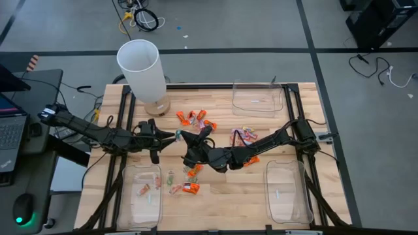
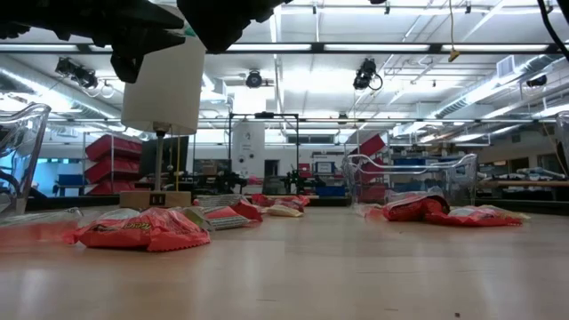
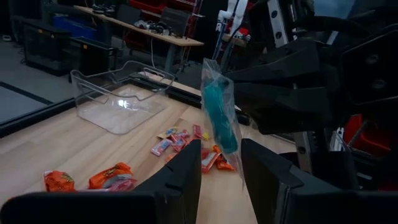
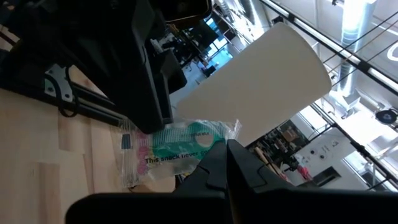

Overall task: Sort candy
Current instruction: Put the blue gummy into the bottom left transparent bin

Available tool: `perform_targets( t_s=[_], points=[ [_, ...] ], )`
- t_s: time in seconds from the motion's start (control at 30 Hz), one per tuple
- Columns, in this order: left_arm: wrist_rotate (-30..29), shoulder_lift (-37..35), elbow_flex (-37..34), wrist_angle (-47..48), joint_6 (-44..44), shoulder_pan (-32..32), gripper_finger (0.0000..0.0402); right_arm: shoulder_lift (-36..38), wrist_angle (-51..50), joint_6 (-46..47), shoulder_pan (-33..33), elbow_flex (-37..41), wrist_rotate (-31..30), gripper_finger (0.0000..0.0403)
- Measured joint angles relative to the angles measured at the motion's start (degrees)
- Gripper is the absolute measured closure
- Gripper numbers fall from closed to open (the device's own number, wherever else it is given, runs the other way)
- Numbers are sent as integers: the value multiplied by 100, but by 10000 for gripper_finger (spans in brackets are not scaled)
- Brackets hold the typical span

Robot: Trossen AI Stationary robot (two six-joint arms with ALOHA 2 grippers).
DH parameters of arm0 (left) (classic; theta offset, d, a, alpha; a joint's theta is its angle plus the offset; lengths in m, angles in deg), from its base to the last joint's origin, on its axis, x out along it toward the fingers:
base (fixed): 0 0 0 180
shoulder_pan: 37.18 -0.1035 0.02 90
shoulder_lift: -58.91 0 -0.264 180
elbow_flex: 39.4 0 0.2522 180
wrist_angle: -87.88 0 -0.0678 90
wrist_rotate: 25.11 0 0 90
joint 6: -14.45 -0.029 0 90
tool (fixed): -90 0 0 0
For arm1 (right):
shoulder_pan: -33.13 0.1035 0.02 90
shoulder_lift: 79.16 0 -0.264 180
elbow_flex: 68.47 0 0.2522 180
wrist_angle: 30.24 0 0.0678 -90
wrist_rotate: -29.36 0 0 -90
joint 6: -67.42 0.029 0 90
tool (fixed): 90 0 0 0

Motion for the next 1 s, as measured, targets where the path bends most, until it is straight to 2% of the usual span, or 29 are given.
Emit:
perform_targets(
  t_s=[0.33, 0.47, 0.7, 0.8, 0.9, 1.0],
  points=[
    [2, 137, 2, -63, -21, 0, 290, 0, 35, 197, -104, 0, 280, 403],
    [-57, 347, 2, -266, -158, -1, 317, 0, 35, 197, -100, 0, 290, 403],
    [-47, 577, 2, -655, -420, 0, 390, 0, 27, 196, -94, 0, 288, 403],
    [-36, 566, 2, -659, -455, 0, 396, 0, 19, 192, -57, 0, 270, 400],
    [-33, 555, 2, -665, -468, 0, 399, 0, 31, 124, 21, 0, 109, 388],
    [-36, 509, 2, -676, -468, 14, 400, -1, 24, 85, 114, 0, -390, 369]
  ],
)
